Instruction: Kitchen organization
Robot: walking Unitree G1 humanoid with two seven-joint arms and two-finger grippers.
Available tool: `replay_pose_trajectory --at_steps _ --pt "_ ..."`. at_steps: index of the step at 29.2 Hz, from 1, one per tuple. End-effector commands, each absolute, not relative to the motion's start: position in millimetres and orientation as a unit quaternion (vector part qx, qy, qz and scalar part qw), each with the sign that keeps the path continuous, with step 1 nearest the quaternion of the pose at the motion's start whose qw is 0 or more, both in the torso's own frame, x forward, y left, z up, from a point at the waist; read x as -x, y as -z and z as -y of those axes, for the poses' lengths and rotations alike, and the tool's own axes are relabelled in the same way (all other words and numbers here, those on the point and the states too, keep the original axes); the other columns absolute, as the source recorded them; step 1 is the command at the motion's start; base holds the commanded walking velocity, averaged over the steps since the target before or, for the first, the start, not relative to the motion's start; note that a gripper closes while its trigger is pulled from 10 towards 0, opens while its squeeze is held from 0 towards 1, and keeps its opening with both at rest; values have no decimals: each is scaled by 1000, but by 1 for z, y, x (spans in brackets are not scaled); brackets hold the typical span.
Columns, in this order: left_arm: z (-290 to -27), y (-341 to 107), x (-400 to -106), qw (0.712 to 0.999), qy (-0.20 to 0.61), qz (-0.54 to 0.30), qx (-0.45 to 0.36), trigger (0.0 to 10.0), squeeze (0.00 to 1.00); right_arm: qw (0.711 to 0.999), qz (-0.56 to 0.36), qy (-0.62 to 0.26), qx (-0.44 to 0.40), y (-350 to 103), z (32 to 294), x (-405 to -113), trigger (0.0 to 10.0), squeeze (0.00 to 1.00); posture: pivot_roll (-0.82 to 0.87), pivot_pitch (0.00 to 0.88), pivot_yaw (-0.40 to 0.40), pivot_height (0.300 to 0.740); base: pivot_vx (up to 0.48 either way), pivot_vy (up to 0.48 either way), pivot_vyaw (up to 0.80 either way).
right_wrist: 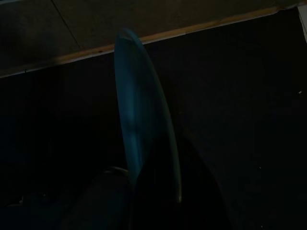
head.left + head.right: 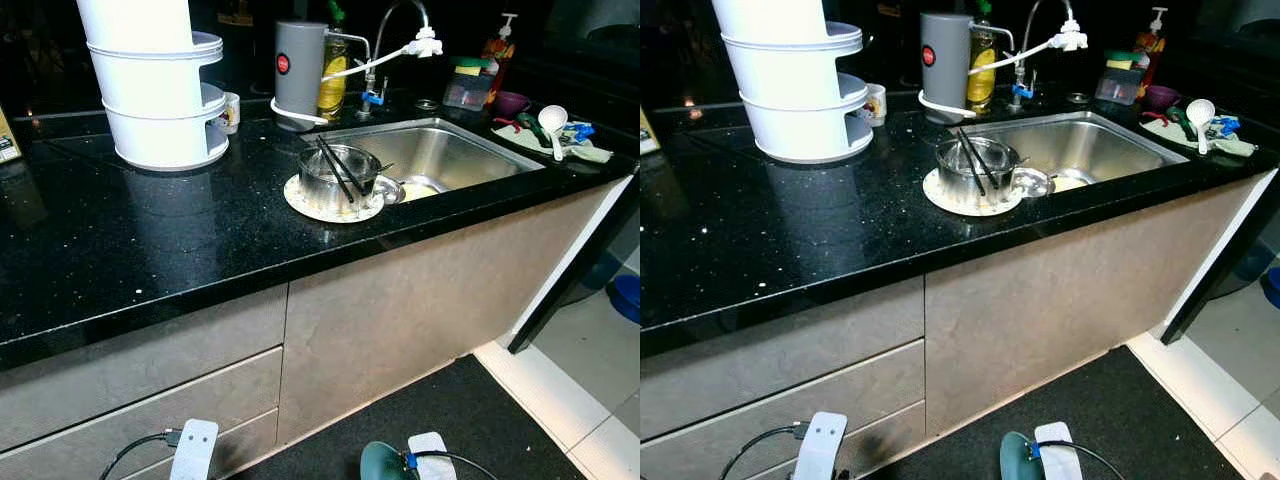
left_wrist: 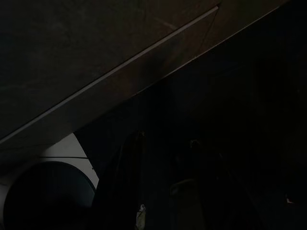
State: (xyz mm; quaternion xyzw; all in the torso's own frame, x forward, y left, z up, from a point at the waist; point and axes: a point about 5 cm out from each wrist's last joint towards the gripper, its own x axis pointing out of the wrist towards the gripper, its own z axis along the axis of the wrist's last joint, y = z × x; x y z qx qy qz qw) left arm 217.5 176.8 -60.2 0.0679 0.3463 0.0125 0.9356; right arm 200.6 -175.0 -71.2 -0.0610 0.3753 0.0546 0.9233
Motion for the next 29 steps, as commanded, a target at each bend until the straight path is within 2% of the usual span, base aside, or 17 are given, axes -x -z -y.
replay_pose_trajectory --at_steps 1,7,22,29 --pt "-177 65 -210 932 -6 -356 -74 10000 0 913 -399 -74 42 79 161 -188 10000 0 -9 25 -42 740 0 0 0" --pt "-177 65 -209 931 -3 -356 -76 10000 0 911 -400 -84 49 80 159 -188 10000 0 -9 0 -44 740 0 0 0" --pt "-174 65 -210 933 -1 -354 -69 10000 0 915 -387 -101 59 75 158 -195 10000 0 -9 0 -50 740 0 0 0" --pt "-171 62 -216 933 9 -354 -62 10000 0 922 -375 -89 36 70 157 -207 10000 0 -15 0 -40 740 0 0 0"
